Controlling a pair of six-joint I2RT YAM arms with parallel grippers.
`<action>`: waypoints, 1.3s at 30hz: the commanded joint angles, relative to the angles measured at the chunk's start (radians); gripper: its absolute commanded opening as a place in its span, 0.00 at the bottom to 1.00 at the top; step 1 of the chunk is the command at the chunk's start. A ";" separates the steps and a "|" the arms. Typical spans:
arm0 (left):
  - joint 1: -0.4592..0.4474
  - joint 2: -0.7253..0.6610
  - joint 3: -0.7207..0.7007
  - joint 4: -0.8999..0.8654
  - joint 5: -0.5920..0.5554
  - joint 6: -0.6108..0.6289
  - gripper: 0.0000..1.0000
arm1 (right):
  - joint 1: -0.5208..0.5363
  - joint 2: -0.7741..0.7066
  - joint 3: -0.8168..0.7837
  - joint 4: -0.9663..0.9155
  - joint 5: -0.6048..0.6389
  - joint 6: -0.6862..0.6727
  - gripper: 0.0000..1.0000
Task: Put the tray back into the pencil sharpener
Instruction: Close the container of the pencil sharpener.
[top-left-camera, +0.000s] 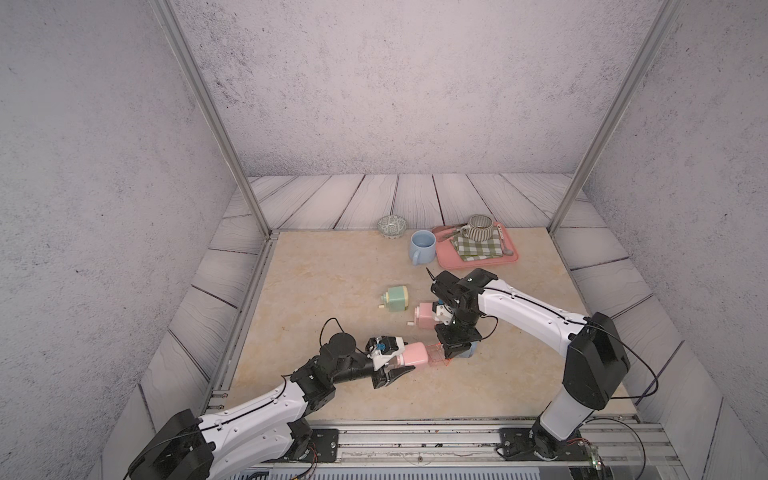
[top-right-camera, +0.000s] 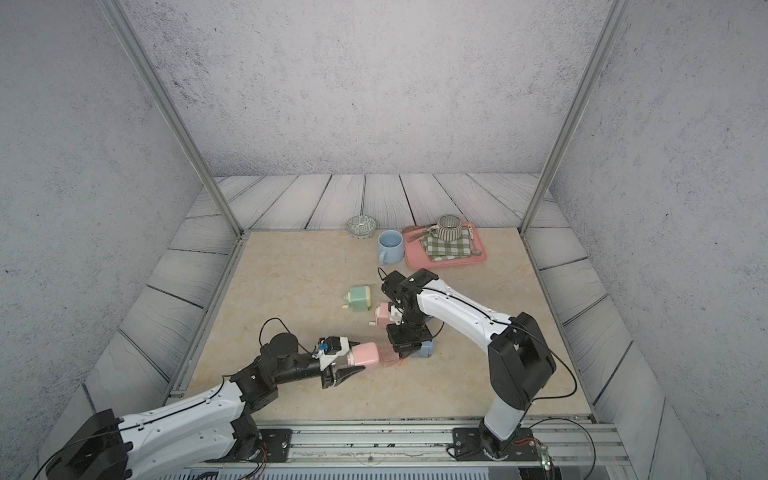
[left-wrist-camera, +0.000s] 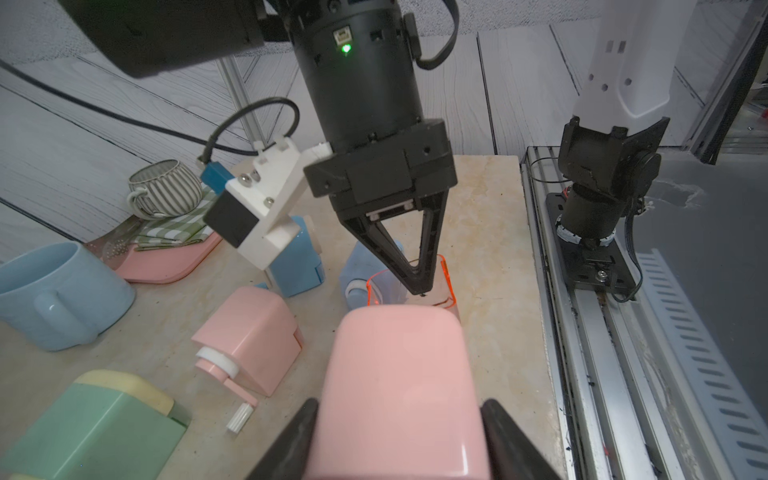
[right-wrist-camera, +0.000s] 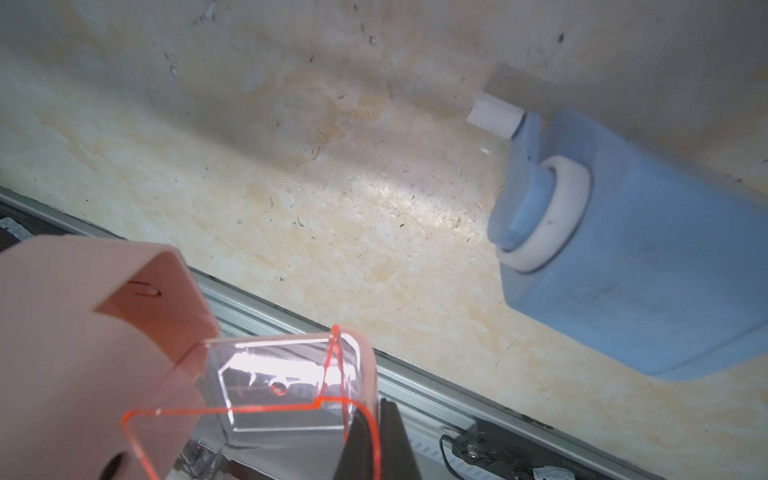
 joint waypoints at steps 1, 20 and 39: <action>0.013 -0.008 -0.014 0.092 -0.016 -0.060 0.00 | -0.004 -0.039 -0.031 0.042 -0.006 0.059 0.00; 0.019 -0.172 -0.001 -0.003 -0.077 -0.157 0.00 | -0.003 -0.097 -0.064 0.015 0.056 0.112 0.00; 0.021 -0.031 0.095 0.114 0.000 -0.247 0.00 | 0.000 -0.011 0.135 -0.195 0.066 0.082 0.00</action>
